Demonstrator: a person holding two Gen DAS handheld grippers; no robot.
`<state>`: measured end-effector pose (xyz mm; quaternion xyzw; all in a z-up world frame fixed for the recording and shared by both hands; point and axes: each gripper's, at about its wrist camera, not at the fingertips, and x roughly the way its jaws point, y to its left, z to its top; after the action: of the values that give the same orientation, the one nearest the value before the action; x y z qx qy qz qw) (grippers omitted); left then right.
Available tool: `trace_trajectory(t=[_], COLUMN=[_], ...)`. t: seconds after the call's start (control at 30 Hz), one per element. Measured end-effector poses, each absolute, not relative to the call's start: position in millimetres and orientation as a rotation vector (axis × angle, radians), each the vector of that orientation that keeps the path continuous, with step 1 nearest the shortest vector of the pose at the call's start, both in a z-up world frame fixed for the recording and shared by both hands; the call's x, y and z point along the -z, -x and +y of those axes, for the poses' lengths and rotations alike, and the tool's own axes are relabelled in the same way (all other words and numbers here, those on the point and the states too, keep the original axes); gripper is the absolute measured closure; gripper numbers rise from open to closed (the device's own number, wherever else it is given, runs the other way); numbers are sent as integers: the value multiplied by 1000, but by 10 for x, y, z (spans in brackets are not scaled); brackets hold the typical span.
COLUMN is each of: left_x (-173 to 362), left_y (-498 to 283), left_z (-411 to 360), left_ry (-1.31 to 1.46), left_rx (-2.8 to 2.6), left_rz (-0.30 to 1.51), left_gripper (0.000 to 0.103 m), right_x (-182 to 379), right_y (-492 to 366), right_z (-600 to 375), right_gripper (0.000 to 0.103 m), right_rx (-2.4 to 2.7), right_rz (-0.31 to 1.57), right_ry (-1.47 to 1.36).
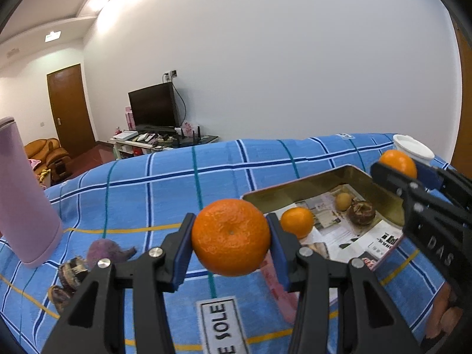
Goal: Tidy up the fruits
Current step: 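Carry both oranges over the tin box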
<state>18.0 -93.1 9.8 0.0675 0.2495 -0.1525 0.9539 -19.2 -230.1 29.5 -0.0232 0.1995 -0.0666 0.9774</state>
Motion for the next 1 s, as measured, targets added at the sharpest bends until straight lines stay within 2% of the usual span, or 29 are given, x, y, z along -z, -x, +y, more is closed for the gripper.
trace_trajectory(t=[0.6, 1.0], left_x=[-57, 33], left_y=[-248, -343], left_z=[-1678, -1715], left_ry=[-137, -143], left_rx=[431, 415], left_rz=[526, 582], left_gripper=[54, 54], right_x=[-227, -49], right_y=[12, -121], right_z=[-3093, -2834], right_gripper=[64, 64], right_rx=[272, 190], right_rz=[476, 578], right_ry=[-62, 5])
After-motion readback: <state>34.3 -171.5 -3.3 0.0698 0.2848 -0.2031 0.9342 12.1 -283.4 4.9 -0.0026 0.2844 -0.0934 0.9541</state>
